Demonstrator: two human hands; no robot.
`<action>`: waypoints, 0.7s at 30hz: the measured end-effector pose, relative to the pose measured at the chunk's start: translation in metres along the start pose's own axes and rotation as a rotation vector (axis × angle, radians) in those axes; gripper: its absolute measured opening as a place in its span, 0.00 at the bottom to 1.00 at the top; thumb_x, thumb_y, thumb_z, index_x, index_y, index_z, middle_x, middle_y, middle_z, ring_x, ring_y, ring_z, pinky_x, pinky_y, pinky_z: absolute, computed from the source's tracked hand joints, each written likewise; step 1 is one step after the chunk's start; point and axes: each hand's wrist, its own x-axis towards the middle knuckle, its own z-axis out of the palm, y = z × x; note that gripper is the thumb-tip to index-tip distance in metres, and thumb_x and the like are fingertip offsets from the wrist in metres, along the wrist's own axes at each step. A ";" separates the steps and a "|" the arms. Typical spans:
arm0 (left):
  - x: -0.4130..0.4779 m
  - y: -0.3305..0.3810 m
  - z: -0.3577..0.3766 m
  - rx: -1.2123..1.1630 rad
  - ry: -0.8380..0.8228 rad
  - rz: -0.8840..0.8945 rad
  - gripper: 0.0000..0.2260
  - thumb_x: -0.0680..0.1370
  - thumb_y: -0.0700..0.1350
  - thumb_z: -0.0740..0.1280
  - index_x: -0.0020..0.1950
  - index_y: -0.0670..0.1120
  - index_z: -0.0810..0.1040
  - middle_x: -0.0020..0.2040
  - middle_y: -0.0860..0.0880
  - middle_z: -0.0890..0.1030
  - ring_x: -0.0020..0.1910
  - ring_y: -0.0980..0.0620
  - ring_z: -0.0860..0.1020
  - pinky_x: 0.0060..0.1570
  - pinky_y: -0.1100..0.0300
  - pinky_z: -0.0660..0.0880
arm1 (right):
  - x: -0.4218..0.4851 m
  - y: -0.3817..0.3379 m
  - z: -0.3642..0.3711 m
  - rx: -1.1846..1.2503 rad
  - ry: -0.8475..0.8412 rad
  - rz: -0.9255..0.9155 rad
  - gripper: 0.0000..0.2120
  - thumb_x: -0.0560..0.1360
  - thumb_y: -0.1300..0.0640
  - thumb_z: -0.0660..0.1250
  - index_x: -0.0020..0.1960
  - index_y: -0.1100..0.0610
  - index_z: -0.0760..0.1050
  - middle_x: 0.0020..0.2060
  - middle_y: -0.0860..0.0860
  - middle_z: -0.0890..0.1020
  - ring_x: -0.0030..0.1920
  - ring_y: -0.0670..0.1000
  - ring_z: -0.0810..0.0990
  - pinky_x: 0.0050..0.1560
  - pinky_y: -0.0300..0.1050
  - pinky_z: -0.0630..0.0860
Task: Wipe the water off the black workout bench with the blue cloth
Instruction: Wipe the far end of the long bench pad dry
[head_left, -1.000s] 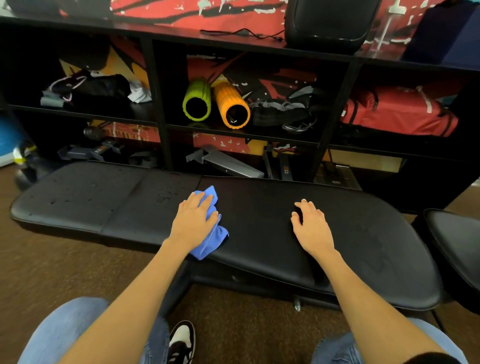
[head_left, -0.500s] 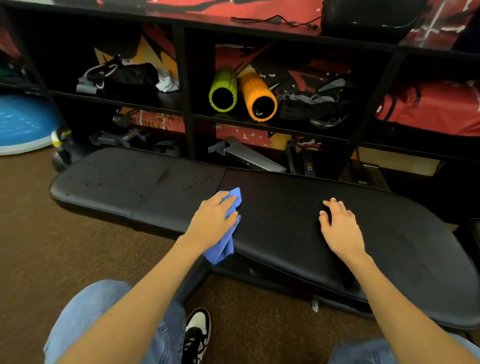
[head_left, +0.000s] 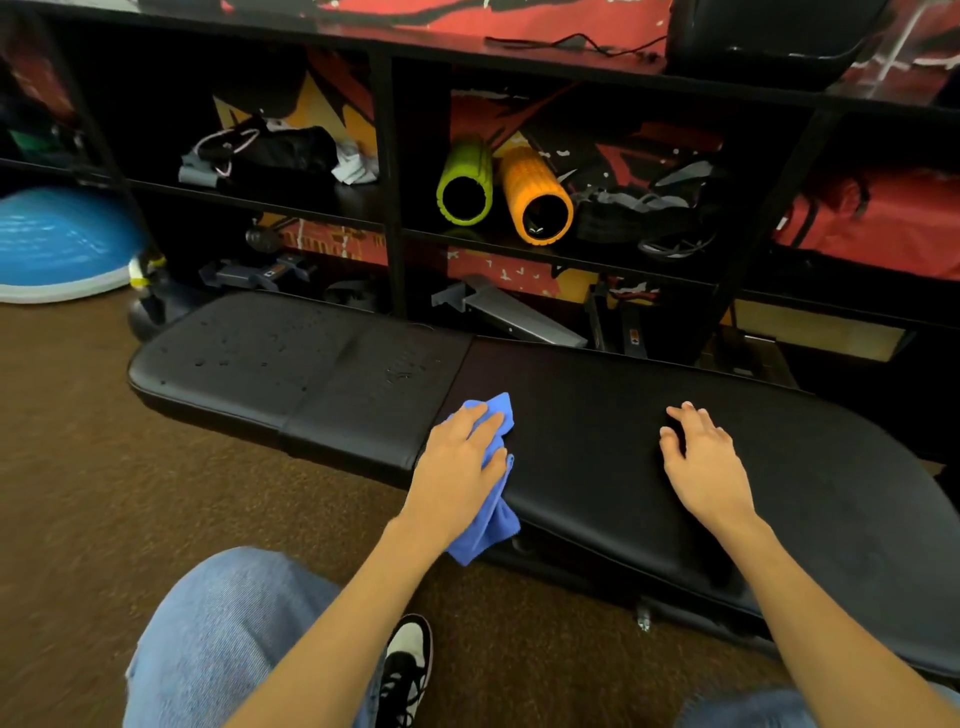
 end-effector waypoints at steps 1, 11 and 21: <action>-0.005 0.001 0.001 0.003 0.019 0.018 0.20 0.81 0.49 0.60 0.73 0.47 0.66 0.73 0.50 0.65 0.68 0.50 0.65 0.66 0.60 0.64 | 0.000 0.000 0.000 0.001 0.003 -0.002 0.20 0.81 0.53 0.54 0.72 0.56 0.64 0.74 0.54 0.62 0.75 0.55 0.55 0.74 0.54 0.54; 0.049 -0.006 0.017 0.009 -0.014 0.048 0.16 0.80 0.45 0.61 0.66 0.41 0.74 0.67 0.43 0.71 0.62 0.45 0.72 0.63 0.51 0.68 | 0.008 -0.004 -0.001 0.028 -0.055 0.039 0.19 0.80 0.58 0.57 0.71 0.58 0.65 0.72 0.58 0.65 0.74 0.57 0.59 0.74 0.55 0.48; 0.078 -0.011 -0.030 -0.330 -0.019 -0.014 0.19 0.80 0.47 0.62 0.72 0.47 0.69 0.70 0.48 0.70 0.69 0.51 0.68 0.62 0.67 0.60 | 0.019 -0.100 -0.004 0.136 -0.066 -0.160 0.18 0.76 0.55 0.63 0.66 0.51 0.70 0.59 0.53 0.76 0.48 0.52 0.78 0.55 0.48 0.72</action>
